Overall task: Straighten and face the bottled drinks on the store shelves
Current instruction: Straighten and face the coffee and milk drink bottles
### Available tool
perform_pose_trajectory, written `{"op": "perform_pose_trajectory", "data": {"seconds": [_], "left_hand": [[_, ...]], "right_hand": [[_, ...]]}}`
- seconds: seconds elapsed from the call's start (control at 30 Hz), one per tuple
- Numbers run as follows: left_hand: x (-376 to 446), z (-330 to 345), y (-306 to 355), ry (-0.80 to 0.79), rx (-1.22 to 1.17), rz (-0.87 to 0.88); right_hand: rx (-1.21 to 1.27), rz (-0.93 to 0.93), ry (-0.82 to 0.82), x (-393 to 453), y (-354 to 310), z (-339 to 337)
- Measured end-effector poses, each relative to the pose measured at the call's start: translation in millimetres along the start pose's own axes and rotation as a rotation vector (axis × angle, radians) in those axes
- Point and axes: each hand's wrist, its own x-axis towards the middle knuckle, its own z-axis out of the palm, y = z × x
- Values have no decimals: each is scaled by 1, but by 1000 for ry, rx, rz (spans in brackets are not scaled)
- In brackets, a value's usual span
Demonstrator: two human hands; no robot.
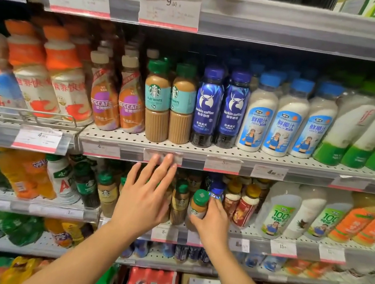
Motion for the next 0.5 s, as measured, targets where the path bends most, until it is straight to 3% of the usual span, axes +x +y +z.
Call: {"op": "perform_pose_trajectory", "data": {"seconds": [0.5], "left_hand": [[-1, 5, 0, 12, -7, -2]], "right_hand": [[-254, -72, 116, -10, -1, 29]]}}
